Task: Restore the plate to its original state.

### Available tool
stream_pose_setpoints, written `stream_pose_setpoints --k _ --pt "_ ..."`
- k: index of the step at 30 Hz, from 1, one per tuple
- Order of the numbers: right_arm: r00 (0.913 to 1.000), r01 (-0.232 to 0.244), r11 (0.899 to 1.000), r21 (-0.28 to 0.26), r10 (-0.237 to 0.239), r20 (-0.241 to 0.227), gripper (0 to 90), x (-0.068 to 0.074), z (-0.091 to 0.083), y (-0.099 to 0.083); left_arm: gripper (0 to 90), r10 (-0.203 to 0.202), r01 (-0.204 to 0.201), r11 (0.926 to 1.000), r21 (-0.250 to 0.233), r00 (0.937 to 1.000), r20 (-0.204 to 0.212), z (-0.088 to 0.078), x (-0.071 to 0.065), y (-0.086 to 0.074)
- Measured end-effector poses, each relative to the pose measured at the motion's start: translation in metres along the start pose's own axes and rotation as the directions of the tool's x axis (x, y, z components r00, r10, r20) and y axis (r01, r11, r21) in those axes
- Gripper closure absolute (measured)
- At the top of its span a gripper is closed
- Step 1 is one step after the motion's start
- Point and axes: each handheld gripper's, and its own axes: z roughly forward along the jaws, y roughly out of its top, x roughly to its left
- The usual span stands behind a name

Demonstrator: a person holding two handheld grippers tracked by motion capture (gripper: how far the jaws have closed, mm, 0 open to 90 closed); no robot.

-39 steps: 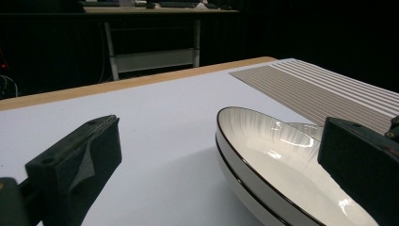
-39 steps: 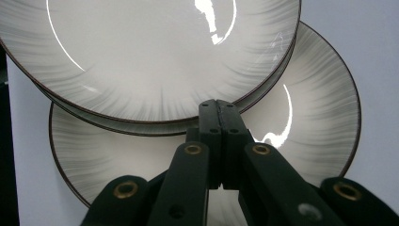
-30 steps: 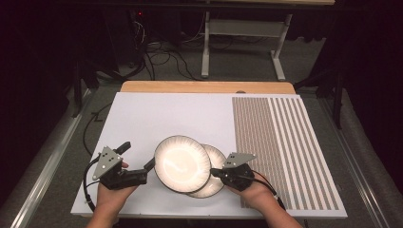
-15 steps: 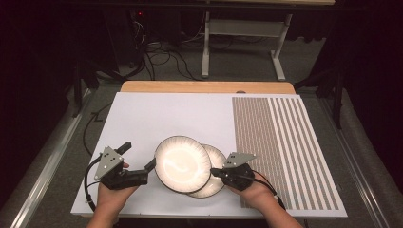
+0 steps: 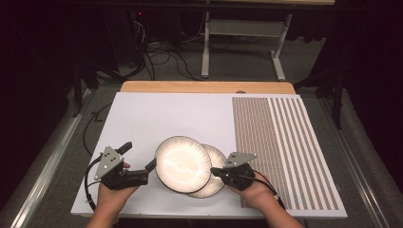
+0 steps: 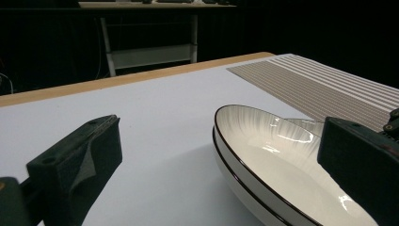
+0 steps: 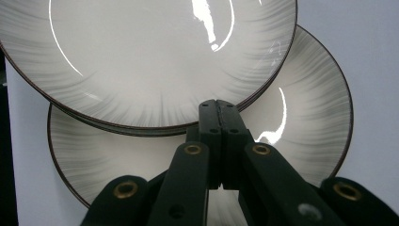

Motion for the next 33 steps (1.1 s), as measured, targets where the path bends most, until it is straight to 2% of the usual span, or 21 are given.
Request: stream_pose_setpoints --k 33 --pt "0.9999 0.002 1.0 0.004 -0.002 0.017 90.0 -0.0013 -0.0024 -0.0004 1.2 0.022 -0.023 0.9996 0.015 0.9997 0.002 0.0001 -0.0011 0.0003"
